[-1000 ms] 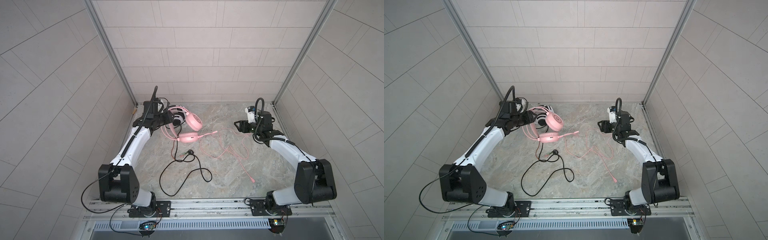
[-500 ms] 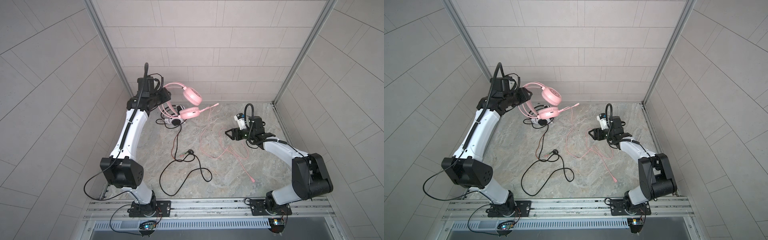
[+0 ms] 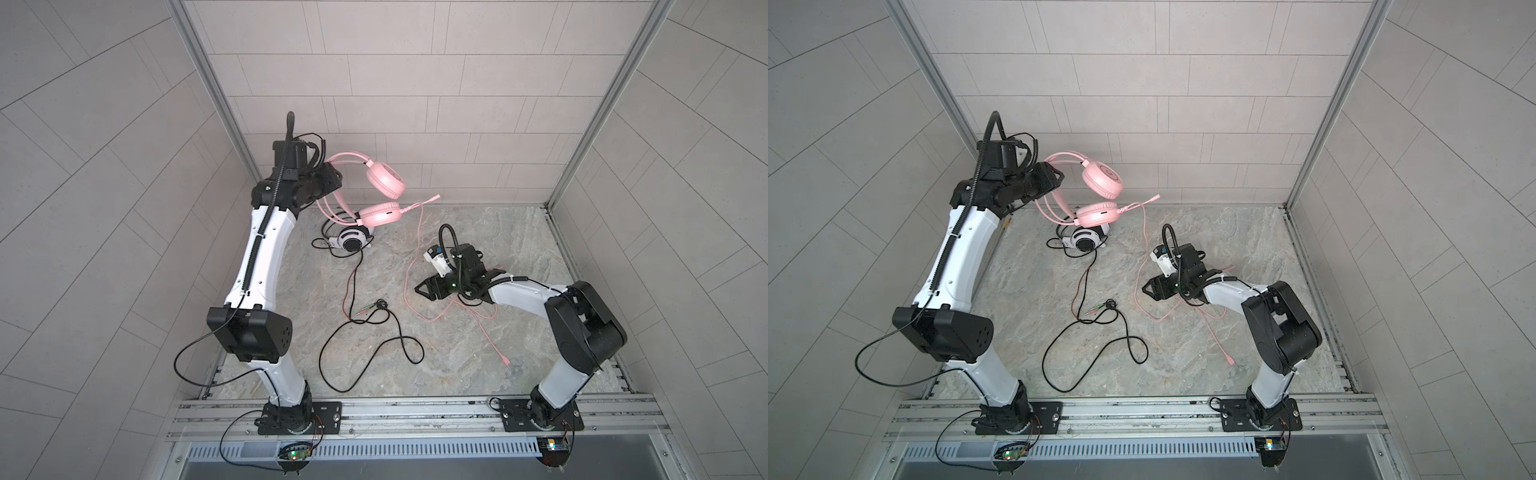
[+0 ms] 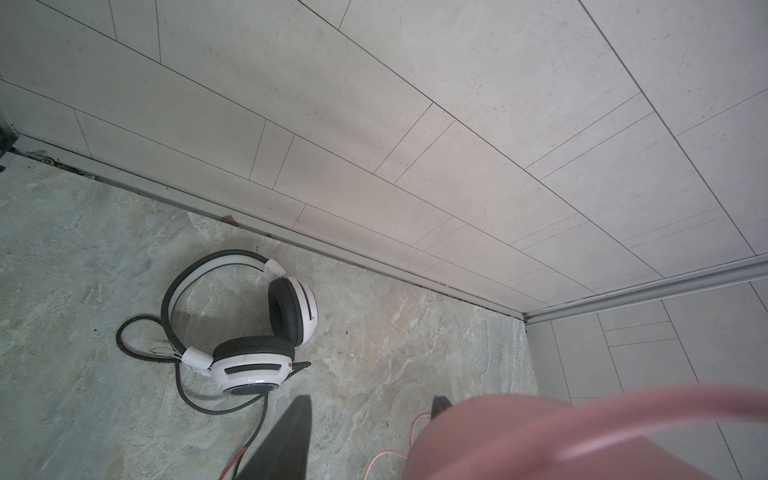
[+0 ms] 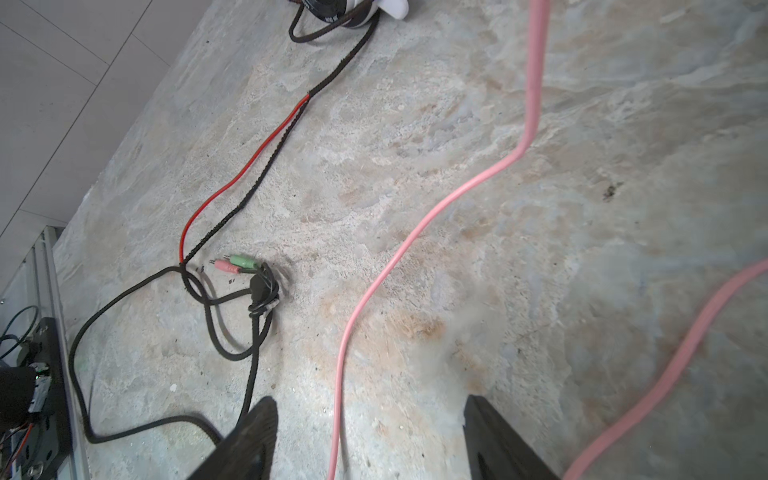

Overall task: Wrap the headphones
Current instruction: 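Lift the pink headset with the left gripper while the right gripper draws back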

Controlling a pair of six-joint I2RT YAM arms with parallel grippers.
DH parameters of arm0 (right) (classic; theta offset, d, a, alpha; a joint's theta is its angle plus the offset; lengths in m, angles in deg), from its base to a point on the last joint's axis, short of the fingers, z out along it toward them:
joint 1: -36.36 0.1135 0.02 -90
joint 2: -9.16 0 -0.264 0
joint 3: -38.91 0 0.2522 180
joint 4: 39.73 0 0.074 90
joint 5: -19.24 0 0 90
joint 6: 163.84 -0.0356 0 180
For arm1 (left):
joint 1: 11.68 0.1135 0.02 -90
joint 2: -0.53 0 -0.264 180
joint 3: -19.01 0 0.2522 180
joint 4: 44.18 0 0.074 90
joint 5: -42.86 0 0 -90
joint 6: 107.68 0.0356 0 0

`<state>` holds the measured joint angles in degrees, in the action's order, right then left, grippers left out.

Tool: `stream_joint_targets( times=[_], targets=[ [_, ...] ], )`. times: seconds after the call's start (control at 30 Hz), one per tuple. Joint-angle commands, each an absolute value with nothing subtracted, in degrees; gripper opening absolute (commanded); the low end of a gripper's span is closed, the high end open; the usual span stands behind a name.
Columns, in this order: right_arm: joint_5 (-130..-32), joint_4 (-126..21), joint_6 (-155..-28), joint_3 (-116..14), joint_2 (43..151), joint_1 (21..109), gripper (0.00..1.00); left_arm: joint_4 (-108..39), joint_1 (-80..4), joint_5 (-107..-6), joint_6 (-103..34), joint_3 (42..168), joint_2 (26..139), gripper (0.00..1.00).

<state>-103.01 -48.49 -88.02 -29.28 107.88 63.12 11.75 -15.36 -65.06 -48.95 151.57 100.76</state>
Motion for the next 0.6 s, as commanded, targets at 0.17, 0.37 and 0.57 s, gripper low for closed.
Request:
stream_joint_targets(
  times=[0.17, 0.37, 0.57],
  targets=[
    [-92.1, -47.5, -99.9, -39.7, 116.8, 70.2, 0.72, 13.0, -15.3, -64.6, -51.0, 162.7, 100.6, 0.00],
    [-89.9, -37.4, -106.6, -38.8, 120.9, 70.3, 0.71, 12.7, -15.4, -67.2, -53.0, 163.0, 100.9, 0.00],
    [-88.5, -32.4, -107.6, -35.4, 120.8, 71.0, 0.58, 12.6, -15.3, -64.7, -52.2, 162.4, 99.9, 0.00]
  ],
)
